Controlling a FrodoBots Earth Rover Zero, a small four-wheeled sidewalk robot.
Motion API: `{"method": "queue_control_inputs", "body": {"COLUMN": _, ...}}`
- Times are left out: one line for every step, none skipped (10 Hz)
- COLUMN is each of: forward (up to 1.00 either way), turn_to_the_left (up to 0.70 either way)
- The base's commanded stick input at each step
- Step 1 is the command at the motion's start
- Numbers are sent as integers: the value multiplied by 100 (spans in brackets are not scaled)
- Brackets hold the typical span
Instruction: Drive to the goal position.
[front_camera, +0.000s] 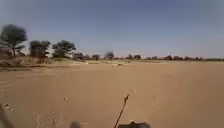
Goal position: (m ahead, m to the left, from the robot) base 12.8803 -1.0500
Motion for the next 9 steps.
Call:
{"method": "queue_control_inputs", "body": {"forward": 50, "turn_to_the_left": 0}}
{"method": "queue_control_inputs", "body": {"forward": 50, "turn_to_the_left": 0}}
{"method": "queue_control_inputs", "body": {"forward": 50, "turn_to_the_left": 0}}
{"method": "queue_control_inputs", "body": {"forward": 50, "turn_to_the_left": 0}}
{"method": "queue_control_inputs", "body": {"forward": 50, "turn_to_the_left": 0}}
{"method": "queue_control_inputs", "body": {"forward": 50, "turn_to_the_left": 0}}
{"method": "queue_control_inputs", "body": {"forward": 50, "turn_to_the_left": 0}}
{"method": "queue_control_inputs", "body": {"forward": 50, "turn_to_the_left": 0}}
{"method": "queue_control_inputs", "body": {"forward": 50, "turn_to_the_left": 0}}
